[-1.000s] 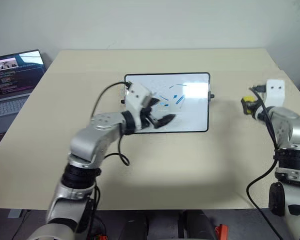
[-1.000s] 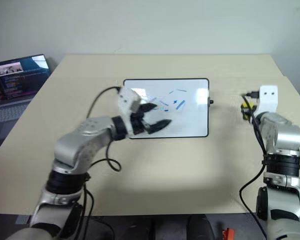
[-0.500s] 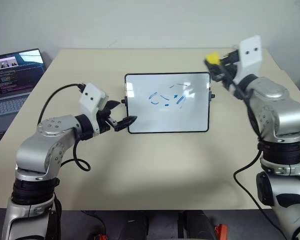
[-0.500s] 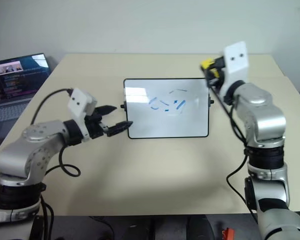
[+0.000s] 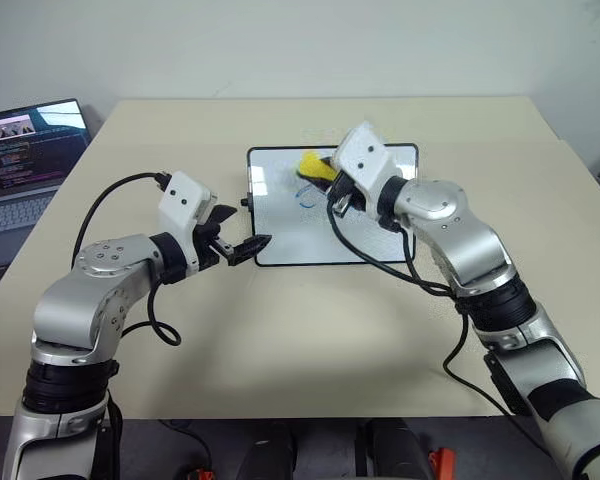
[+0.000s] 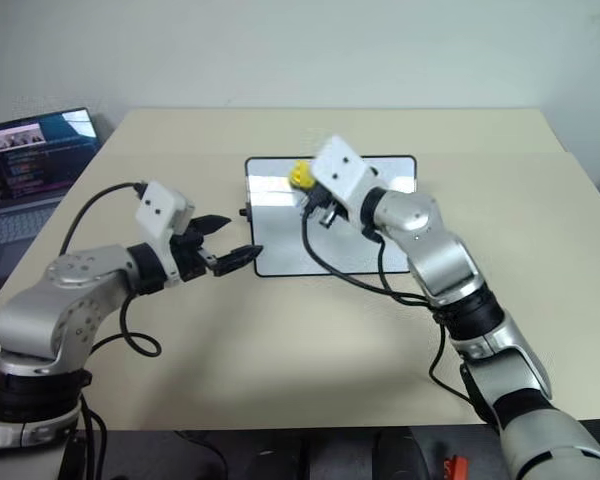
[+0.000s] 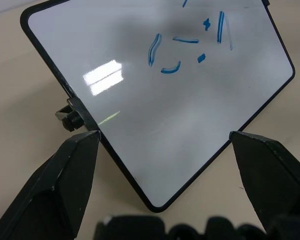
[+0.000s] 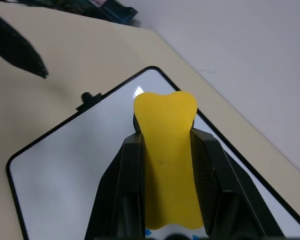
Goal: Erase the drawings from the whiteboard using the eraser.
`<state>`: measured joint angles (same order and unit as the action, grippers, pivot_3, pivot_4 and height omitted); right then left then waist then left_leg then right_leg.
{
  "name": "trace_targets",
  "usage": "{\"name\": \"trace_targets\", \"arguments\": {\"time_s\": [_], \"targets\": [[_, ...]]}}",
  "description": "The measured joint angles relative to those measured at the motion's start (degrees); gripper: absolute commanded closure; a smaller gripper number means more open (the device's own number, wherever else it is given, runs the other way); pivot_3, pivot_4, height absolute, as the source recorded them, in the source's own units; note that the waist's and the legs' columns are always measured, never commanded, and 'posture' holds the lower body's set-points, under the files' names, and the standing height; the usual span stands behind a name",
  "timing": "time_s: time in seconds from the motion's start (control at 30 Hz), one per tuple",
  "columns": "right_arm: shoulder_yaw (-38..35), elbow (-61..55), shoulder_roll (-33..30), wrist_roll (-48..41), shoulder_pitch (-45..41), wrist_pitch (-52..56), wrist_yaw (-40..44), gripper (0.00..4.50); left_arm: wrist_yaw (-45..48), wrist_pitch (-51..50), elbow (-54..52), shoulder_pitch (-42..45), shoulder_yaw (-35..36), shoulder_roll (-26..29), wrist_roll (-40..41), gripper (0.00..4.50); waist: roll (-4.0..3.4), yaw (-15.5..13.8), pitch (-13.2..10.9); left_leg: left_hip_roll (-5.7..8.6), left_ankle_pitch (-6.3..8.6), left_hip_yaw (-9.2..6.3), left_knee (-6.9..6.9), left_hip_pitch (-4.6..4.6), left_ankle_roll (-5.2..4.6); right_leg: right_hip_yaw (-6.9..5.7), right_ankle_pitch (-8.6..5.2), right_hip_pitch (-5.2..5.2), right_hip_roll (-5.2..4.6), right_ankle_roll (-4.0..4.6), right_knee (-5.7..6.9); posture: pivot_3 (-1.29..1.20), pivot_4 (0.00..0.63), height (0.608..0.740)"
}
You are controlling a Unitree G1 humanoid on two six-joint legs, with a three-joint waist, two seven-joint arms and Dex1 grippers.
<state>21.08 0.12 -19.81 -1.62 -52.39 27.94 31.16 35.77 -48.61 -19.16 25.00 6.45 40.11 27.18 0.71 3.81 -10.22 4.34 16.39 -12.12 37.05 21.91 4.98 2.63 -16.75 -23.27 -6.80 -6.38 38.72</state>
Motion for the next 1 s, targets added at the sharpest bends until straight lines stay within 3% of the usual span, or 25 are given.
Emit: {"name": "trace_targets", "arguments": {"time_s": [0.43, 1.0], "targets": [[4.1, 17.8, 4.6, 9.6, -6.3, -12.6, 2.7, 3.54, -1.4, -1.1, -2.9, -1.2, 0.2, -0.3, 1.0, 0.0, 0.01, 1.0, 0.0, 0.0, -0.03, 0.0, 0.0, -0.02, 0.04, 0.01, 0.0, -0.04, 0.0, 0.01, 0.1, 0.0, 0.15, 0.74], [3.6, 31.3, 7.7, 14.0, -10.5, -20.9, 3.5, 3.54, -1.4, -1.1, -3.4, -3.5, 0.6, 0.5, 1.0, 0.0, 0.01, 1.2, 0.0, -0.01, -0.04, 0.0, 0.0, -0.03, 0.07, 0.02, 0.0, -0.07, 0.01, 0.02, 0.15, 0.0, 0.15, 0.74]]}}
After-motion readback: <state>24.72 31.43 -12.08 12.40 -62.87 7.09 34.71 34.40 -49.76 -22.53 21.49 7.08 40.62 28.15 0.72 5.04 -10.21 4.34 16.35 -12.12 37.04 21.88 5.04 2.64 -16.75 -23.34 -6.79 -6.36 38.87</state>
